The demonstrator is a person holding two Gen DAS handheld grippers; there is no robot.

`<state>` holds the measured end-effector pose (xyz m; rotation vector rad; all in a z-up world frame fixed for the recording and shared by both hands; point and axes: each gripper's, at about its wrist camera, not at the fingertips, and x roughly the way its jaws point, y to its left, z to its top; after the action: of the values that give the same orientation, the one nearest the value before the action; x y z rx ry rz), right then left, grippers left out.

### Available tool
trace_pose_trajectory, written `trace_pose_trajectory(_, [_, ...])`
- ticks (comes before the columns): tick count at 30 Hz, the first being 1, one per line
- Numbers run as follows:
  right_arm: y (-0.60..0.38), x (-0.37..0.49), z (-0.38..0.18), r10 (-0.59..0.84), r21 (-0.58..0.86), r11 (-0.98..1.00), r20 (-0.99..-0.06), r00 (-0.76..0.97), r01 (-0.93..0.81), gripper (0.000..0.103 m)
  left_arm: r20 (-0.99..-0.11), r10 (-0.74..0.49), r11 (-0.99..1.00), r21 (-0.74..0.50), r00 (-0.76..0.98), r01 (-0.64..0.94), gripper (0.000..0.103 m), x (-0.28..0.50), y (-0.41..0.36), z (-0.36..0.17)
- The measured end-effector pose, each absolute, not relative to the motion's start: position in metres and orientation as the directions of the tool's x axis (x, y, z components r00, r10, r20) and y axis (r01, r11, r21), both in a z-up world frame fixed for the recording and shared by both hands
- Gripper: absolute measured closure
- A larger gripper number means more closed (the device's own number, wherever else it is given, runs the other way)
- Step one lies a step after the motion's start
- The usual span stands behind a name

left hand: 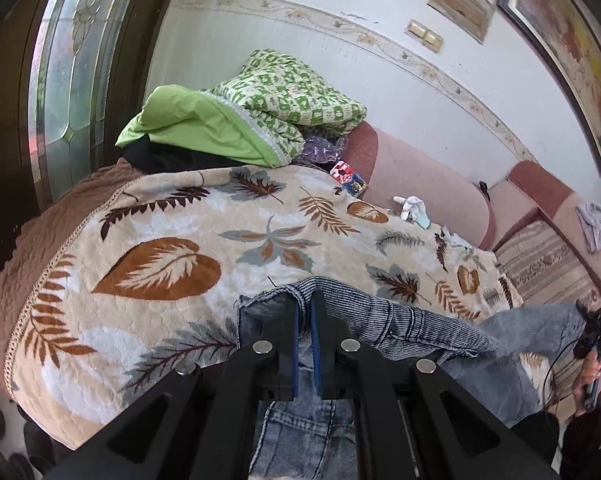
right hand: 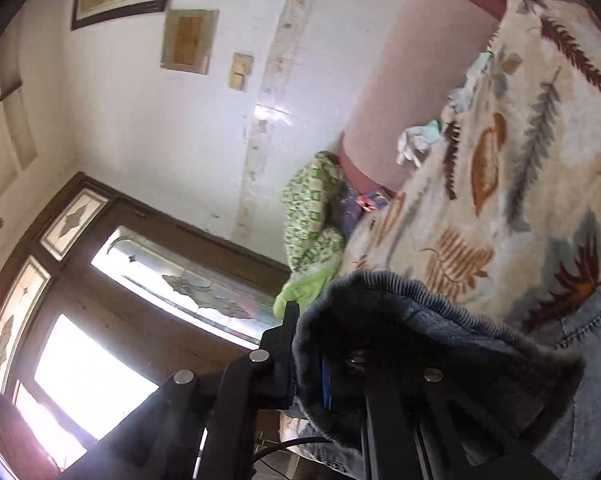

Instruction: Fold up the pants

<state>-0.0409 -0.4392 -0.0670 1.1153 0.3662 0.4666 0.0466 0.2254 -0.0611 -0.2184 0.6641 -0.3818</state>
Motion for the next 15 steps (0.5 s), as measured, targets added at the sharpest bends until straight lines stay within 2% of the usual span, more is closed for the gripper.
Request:
trace_pose_trajectory(3, [-0.443, -0.067, -0.056, 0.536, 0.894, 0.382, -0.008, 0.844, -0.235, 0.094, -0.581, -0.408, 0.913, -0.285, 0.705, 0.293, 0.096, 0.034, 0.232, -0.073])
trace_pose_trajectory(7, [-0.464, -0.106, -0.059, 0.525, 0.860, 0.459, -0.059, 0.849, -0.224, 0.094, -0.640, -0.389, 0.921, -0.271, 0.663, 0.279, 0.094, 0.018, 0.250, -0.107])
trace_pose_trajectory(12, [-0.492, -0.113, -0.118, 0.512, 0.842, 0.538, -0.305, 0.803, -0.023, 0.094, -0.751, -0.296, 0.955, -0.252, 0.590, 0.158, 0.094, 0.011, 0.274, -0.164])
trace_pose_trajectory(15, [-0.508, -0.109, -0.157, 0.518, 0.835, 0.534, -0.449, 0.728, 0.135, 0.092, -0.785, -0.254, 0.961, -0.273, 0.566, 0.052, 0.094, 0.011, 0.295, -0.180])
